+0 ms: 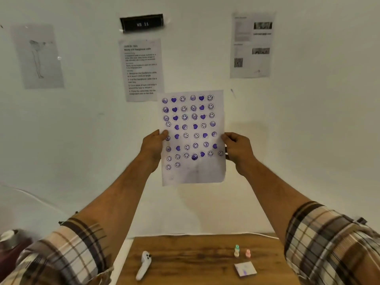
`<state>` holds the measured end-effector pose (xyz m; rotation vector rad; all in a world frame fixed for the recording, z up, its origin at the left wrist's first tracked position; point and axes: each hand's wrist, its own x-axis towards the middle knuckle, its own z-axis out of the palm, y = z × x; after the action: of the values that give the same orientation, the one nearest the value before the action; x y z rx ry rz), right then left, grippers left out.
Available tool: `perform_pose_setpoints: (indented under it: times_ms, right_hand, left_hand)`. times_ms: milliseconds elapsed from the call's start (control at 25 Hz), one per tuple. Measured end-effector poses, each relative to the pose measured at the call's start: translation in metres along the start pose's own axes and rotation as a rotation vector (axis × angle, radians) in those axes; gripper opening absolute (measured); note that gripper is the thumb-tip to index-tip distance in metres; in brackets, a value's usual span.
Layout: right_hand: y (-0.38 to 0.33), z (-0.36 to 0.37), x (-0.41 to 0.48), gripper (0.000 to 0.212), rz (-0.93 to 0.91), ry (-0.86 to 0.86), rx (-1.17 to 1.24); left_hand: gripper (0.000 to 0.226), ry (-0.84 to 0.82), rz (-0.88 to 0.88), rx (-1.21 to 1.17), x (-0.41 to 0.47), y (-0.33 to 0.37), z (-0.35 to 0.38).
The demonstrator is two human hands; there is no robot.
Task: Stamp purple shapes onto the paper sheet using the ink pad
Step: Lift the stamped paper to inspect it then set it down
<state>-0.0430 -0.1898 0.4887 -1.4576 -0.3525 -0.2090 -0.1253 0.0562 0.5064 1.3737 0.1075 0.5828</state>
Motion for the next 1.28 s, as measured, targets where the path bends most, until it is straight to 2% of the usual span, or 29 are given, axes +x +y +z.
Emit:
perform_pose_setpoints:
  times_ms: [280, 640, 760, 1000, 1120, 1280]
  right_hand:
    - [0.079, 0.002, 0.002, 0.017, 0.121, 0.004, -0.036]
    - [0.191, -0.005, -0.001, 0.016, 0.284, 0.02, -0.067]
    - [0.246, -0.009, -0.003, 0.017, 0.328, 0.084, -0.081]
    - [0.344, -0.021, -0.003, 0.02, 0.455, 0.212, -0.096]
    - [0.384, -0.021, -0.005, 0.014, 0.499, 0.21, -0.104]
    - [0.419, -0.018, -0.01, 0.016, 0.569, 0.172, -0.08]
  left_hand:
    - [0.018, 0.029, -0.135, -0.021, 0.01, -0.079, -0.011]
    - [0.017, 0.062, -0.28, 0.084, 0.025, -0.189, -0.022]
    - [0.014, 0.049, -0.348, 0.161, 0.028, -0.241, -0.029]
    - [0.023, -0.025, -0.557, 0.25, 0.023, -0.342, -0.054]
    - [0.018, -0.012, -0.577, 0.306, 0.021, -0.384, -0.062]
    - [0.014, 0.066, -0.585, 0.313, 0.019, -0.432, -0.071]
